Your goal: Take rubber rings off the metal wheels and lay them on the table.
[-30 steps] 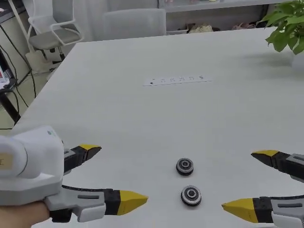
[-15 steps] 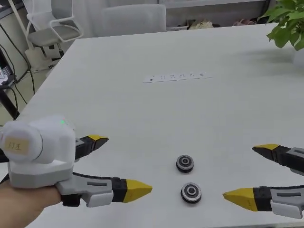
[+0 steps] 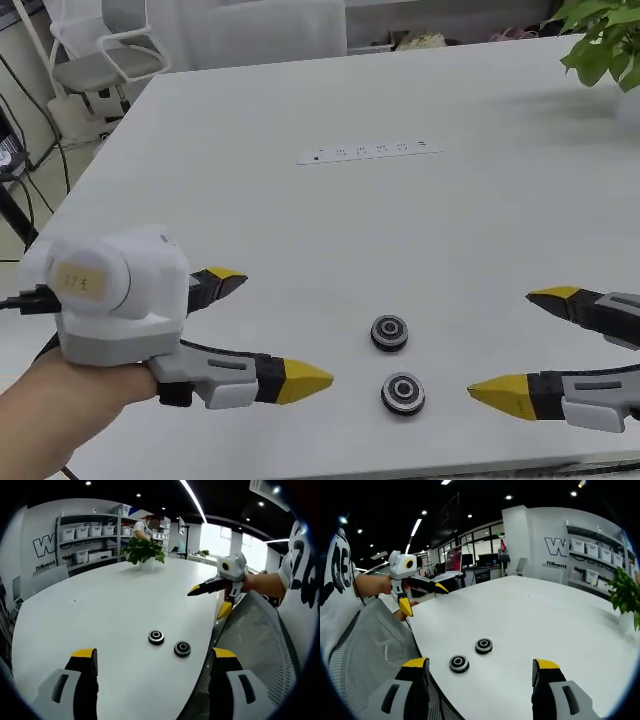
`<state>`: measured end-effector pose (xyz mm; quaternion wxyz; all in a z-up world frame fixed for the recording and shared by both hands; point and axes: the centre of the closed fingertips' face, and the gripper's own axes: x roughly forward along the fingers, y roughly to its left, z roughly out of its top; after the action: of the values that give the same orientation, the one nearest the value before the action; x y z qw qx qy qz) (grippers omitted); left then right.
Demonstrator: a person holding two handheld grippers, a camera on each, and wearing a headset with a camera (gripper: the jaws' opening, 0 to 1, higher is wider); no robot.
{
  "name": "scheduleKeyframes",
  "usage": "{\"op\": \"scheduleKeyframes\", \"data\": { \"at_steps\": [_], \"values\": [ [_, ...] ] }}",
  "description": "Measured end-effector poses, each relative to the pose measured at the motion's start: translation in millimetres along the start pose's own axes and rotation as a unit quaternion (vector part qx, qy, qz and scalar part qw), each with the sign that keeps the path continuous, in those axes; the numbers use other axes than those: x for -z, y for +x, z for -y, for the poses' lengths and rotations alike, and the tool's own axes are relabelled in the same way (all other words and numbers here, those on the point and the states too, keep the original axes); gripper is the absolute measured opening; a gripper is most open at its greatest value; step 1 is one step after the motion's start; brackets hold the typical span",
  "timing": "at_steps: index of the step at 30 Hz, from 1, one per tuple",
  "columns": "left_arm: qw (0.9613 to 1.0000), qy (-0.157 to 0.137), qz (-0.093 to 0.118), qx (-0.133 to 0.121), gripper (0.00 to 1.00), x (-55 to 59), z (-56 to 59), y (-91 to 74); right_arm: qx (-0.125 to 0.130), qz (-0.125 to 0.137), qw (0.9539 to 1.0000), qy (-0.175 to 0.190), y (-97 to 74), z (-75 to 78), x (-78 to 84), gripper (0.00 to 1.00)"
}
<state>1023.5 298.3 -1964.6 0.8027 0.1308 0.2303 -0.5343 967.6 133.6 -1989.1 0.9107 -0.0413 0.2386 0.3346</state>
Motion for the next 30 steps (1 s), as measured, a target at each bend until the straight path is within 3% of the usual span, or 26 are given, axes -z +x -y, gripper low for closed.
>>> {"op": "scheduleKeyframes", "data": {
  "at_steps": [13,24,30],
  "values": [
    [0.9997,0.01,-0.01,0.023,0.86,12.4,9.3,12.2,-0.012,-0.017,0.9997,-0.009,12.5,0.6,19.7,0.8],
    [0.9982,0.033,-0.01,0.049,0.78,9.1,18.8,24.8,-0.036,-0.038,0.998,-0.036,25.3,-4.3,30.1,0.75],
    [0.9969,0.038,-0.015,0.066,0.71,13.3,22.6,32.8,-0.049,-0.045,0.9968,-0.045,32.0,-7.9,34.2,0.72]
  ]
}}
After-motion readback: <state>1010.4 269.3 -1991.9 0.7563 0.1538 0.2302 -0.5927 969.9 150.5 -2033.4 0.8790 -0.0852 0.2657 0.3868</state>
